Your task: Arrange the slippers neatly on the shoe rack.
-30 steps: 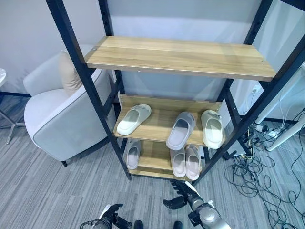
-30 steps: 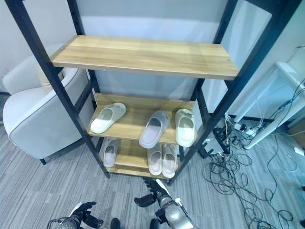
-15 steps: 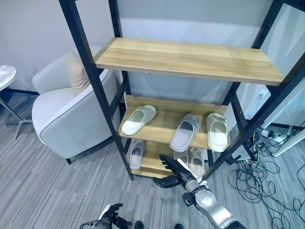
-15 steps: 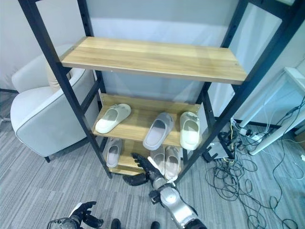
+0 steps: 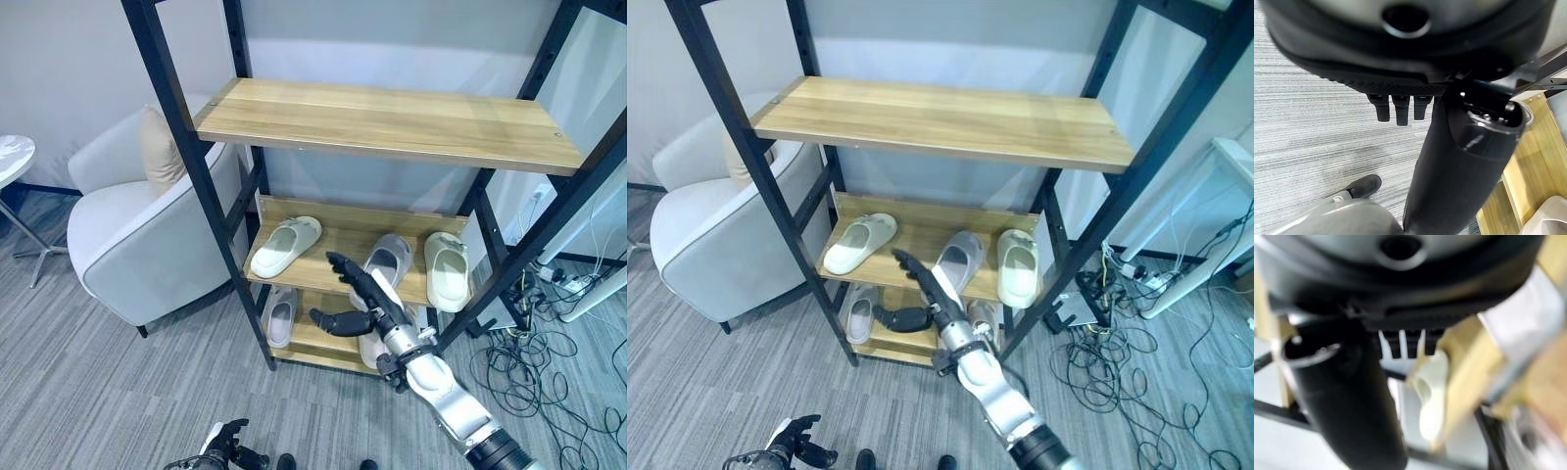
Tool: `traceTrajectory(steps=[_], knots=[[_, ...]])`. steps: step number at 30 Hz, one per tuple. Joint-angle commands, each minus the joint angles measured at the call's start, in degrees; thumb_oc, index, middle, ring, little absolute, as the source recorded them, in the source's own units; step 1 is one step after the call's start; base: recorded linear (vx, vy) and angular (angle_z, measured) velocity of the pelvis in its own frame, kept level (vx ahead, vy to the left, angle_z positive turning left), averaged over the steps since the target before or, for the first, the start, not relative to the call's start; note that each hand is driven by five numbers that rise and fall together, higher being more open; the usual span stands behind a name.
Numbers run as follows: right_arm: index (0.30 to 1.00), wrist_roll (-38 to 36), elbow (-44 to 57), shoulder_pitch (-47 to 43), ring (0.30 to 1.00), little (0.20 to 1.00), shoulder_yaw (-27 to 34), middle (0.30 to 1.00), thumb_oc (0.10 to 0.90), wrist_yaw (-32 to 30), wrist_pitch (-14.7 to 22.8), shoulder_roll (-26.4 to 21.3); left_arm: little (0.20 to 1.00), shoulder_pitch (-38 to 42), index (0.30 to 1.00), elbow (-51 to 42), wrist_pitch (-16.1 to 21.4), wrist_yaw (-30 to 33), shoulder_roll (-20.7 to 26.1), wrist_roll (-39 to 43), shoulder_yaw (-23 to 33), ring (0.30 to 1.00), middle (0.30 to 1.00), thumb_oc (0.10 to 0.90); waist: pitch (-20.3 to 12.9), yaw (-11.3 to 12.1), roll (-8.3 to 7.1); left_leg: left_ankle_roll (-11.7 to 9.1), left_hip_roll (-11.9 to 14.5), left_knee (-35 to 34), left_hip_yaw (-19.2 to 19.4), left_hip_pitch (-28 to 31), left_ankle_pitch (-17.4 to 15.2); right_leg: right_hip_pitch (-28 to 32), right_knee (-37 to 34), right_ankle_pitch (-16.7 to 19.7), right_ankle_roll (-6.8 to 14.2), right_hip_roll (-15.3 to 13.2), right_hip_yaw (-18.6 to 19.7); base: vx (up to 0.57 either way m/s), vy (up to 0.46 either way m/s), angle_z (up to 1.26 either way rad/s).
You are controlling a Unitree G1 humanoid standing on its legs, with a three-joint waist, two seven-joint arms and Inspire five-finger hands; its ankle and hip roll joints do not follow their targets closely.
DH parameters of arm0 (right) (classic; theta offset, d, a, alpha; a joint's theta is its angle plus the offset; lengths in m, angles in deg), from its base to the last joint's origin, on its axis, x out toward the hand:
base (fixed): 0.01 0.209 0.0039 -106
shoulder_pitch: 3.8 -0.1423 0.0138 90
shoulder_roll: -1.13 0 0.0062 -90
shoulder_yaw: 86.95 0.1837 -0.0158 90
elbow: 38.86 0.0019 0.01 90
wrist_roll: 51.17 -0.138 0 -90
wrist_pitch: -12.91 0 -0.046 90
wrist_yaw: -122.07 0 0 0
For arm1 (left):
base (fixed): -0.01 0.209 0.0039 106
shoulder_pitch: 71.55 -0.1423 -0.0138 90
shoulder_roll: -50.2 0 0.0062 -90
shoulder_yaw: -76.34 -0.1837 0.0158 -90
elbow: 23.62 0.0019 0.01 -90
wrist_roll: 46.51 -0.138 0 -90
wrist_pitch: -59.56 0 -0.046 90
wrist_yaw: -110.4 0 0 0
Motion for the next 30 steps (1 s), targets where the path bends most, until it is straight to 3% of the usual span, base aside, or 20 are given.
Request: traceTrajectory(steps=[1, 7, 12, 30], knots=[[0.900, 7.30, 5.08, -9.34, 0.900, 0.900, 4.81, 0.900, 0.800, -6.40, 4.93, -0.59, 0.900, 2.29, 0.900, 2.09, 1.08, 1.16, -3.42, -1.13, -2.96, 0.900, 0.900, 0.800, -0.70, 1.18, 0.54, -0.64, -0.76, 0.44, -3.54, -0.45, -5.80, 4.24, 0.82, -8.86, 2.17, 0.96, -0.94, 0.00, 0.000, 0.00], [0.900, 16.44, -0.03, -16.63, 0.900, 0.900, 7.84, 0.900, 0.800, -13.43, 0.94, -7.03, 0.900, 1.49, 0.900, 1.88, 0.81, 0.94, -2.59, -1.74, -3.40, 0.900, 0.900, 0.800, -0.22, 1.90, -0.03, -0.70, -0.57, 0.44, -3.57, -1.42, -5.63, 3.11, 0.73, -8.63, 2.36, 0.96, -0.87, 0.02, 0.005, 0.00], [0.900, 19.67, -4.90, -19.54, 0.900, 0.900, 8.92, 0.900, 0.800, -16.12, -1.80, -9.95, 0.900, 1.04, 0.900, 1.76, 0.77, 0.81, -2.17, -2.20, -3.86, 0.900, 0.900, 0.800, 0.18, 2.34, -0.27, -0.79, -0.53, 0.44, -3.71, -2.33, -5.44, 2.21, 0.73, -8.64, 2.47, 0.97, -0.82, 0.00, 0.000, 0.00], [0.900, 18.01, -19.70, -26.89, 0.900, 0.900, 9.14, 0.900, 0.800, -21.31, -6.23, -9.36, 0.900, 1.97, 0.900, 0.11, 0.55, 1.20, -2.08, 0.04, -5.63, 0.900, 0.900, 0.800, 2.95, 3.48, -0.69, -1.05, -0.76, 0.44, -4.98, -5.96, -4.35, -1.00, 0.73, -8.27, 2.40, 1.20, -1.27, 0.00, 0.001, 0.04]])
